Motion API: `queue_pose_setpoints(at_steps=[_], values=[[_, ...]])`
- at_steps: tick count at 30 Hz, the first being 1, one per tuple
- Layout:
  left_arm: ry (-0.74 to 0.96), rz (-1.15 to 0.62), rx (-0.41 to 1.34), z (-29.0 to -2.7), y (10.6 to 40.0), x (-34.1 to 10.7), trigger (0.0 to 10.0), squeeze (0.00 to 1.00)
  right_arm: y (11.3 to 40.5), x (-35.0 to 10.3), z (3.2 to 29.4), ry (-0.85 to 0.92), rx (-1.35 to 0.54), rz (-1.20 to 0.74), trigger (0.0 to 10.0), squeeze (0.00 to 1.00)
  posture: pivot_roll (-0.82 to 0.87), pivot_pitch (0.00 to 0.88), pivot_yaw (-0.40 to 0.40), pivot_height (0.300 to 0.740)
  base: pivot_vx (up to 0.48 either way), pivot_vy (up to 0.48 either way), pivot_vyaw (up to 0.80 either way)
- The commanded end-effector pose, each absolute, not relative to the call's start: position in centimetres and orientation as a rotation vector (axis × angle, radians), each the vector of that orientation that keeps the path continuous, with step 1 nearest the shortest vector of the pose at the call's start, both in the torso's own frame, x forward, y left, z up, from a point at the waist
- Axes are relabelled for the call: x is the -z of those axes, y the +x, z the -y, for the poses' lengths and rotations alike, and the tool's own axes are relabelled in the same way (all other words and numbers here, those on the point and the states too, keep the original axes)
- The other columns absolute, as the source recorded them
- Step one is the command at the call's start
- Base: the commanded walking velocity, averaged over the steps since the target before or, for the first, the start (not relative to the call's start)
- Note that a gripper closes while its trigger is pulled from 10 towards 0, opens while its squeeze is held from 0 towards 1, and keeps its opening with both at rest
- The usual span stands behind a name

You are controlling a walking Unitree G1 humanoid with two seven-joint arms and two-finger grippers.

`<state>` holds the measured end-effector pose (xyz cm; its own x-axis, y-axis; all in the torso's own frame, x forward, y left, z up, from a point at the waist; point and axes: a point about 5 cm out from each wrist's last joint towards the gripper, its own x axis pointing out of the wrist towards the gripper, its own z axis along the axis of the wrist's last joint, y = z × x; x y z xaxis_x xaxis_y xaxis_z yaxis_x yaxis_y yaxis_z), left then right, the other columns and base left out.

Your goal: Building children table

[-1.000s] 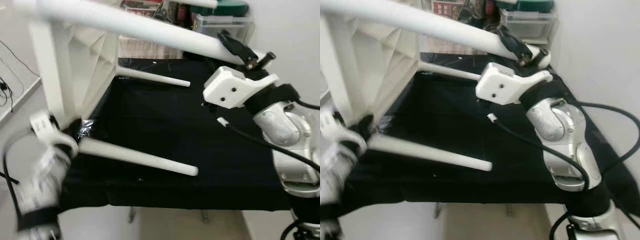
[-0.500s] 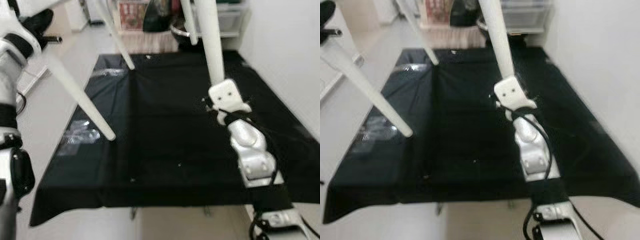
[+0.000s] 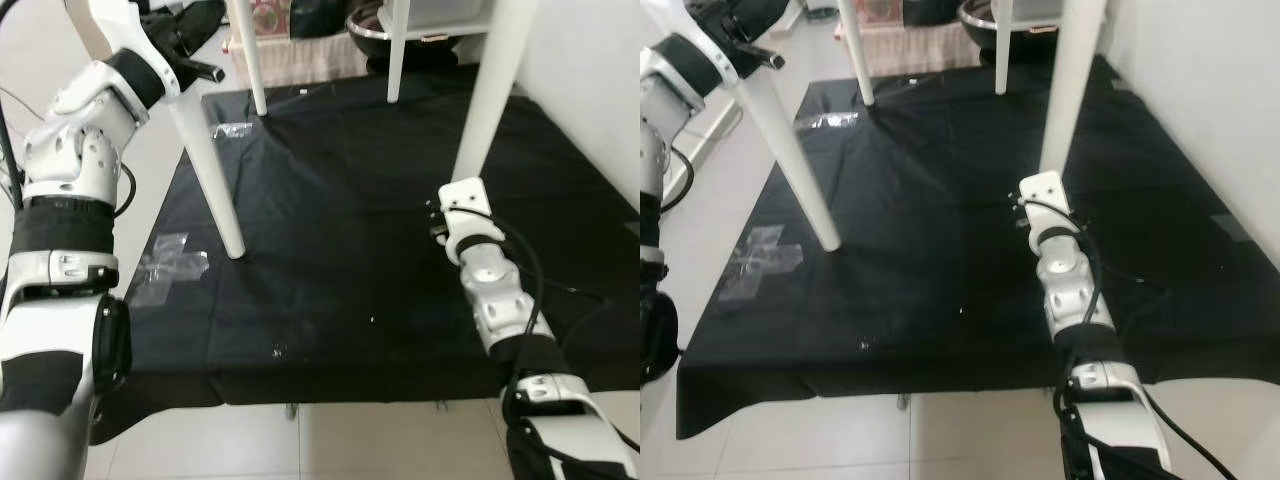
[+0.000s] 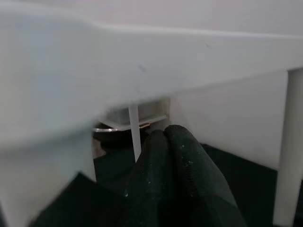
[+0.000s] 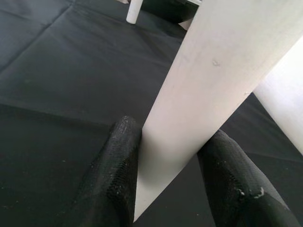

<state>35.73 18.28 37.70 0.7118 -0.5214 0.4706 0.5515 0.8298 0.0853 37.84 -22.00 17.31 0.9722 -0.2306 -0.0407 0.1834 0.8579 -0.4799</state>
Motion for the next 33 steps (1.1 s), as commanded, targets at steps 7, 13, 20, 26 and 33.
queue_pose_setpoints(at_steps=[7, 13, 20, 26, 33], values=[[-0.121, 0.473, 0.631, -16.9, 33.5, -34.0, 10.0, 1.00, 36.6, -13.4, 21.2, -0.497, 0.132, -0.196, 10.0, 0.00, 0.03, 0.093, 0.042, 0.740, 0.000, 0.000, 0.00], [-0.041, 0.385, 0.571, -16.6, 30.4, -28.7, 10.0, 1.00, 33.6, -13.8, 19.9, -0.321, 0.063, -0.052, 10.0, 0.35, 0.01, 0.094, 0.029, 0.740, 0.000, 0.000, 0.00], [-0.046, 0.244, 0.449, -15.7, 27.6, -23.0, 10.0, 1.00, 30.5, -14.5, 19.6, -0.245, 0.048, 0.055, 10.0, 1.00, 0.00, 0.088, 0.021, 0.740, 0.000, 0.000, 0.00], [0.052, 0.138, 0.280, -15.9, 25.8, -18.7, 10.0, 0.00, 27.1, -14.0, 19.5, -0.235, 0.047, 0.075, 10.0, 1.00, -0.02, 0.073, 0.019, 0.740, 0.000, 0.000, 0.00], [0.134, 0.004, 0.183, -16.3, 24.5, -15.0, 10.0, 0.00, 25.5, -13.8, 16.9, -0.156, -0.040, 0.091, 10.0, 0.16, -0.03, 0.060, 0.022, 0.740, 0.000, 0.000, 0.00]])
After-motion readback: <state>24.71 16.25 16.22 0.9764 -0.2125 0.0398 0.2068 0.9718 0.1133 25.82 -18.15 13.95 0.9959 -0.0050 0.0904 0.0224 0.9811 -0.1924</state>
